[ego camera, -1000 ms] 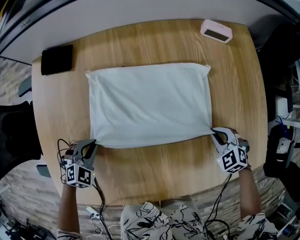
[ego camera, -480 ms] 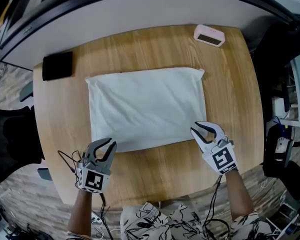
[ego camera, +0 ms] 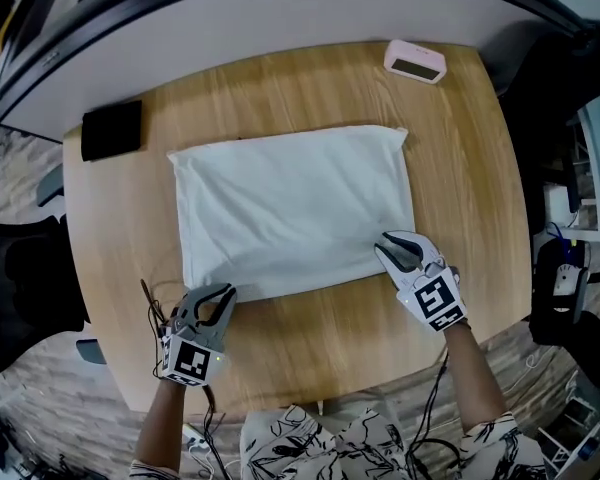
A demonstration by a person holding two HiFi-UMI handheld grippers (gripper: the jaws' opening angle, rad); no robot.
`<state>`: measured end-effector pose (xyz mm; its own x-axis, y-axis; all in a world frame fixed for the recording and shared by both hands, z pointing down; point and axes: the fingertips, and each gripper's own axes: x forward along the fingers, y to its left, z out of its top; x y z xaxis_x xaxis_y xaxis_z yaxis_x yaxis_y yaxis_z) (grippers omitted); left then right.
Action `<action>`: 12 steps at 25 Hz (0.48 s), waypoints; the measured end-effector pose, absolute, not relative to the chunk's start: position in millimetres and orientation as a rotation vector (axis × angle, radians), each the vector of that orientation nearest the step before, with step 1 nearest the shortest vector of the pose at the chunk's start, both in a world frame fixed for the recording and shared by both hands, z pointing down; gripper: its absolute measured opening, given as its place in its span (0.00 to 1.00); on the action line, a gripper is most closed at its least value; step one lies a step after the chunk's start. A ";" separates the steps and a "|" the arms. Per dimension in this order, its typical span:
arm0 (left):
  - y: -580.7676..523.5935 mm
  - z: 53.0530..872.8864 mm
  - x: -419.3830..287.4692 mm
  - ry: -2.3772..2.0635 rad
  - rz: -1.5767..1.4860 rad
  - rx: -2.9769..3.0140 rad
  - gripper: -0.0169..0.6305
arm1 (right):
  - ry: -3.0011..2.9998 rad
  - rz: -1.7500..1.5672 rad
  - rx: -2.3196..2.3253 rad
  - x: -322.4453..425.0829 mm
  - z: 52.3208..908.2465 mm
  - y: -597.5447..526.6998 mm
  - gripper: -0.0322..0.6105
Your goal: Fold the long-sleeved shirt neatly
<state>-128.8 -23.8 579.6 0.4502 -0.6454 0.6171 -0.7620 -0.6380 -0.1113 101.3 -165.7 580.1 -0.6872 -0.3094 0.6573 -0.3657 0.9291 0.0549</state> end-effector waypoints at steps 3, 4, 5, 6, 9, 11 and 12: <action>-32.4 526.2 -128.7 -1.327 0.794 2.626 0.09 | -2.558 0.279 0.551 102.7 527.2 -160.8 0.20; -29.2 509.9 -129.5 -1.367 0.733 2.632 0.09 | -2.617 0.336 0.565 104.9 508.1 -154.4 0.21; -23.9 494.1 -131.4 -1.428 0.640 2.599 0.08 | -2.668 0.377 0.586 109.1 489.1 -146.3 0.21; -18.1 478.6 -135.0 -1.509 0.524 2.533 0.06 | -2.713 0.395 0.620 115.1 470.7 -138.9 0.21; -3.6 437.9 -153.2 -1.768 0.349 2.379 0.04 | -2.838 0.329 0.807 137.5 418.9 -132.0 0.06; 10.3 407.6 -161.5 -1.893 0.301 2.338 0.04 | -2.863 0.289 0.945 156.4 393.8 -124.8 0.06; 17.8 391.4 -162.8 -1.938 0.262 2.315 0.04 | -2.856 0.278 1.000 167.9 384.6 -118.8 0.06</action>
<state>-162.8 17.8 391.4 0.1693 -0.9645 0.2028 -0.9837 -0.1781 -0.0258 167.9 -118.8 384.6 -0.7789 -0.6073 0.1567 -0.6261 0.7675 -0.1377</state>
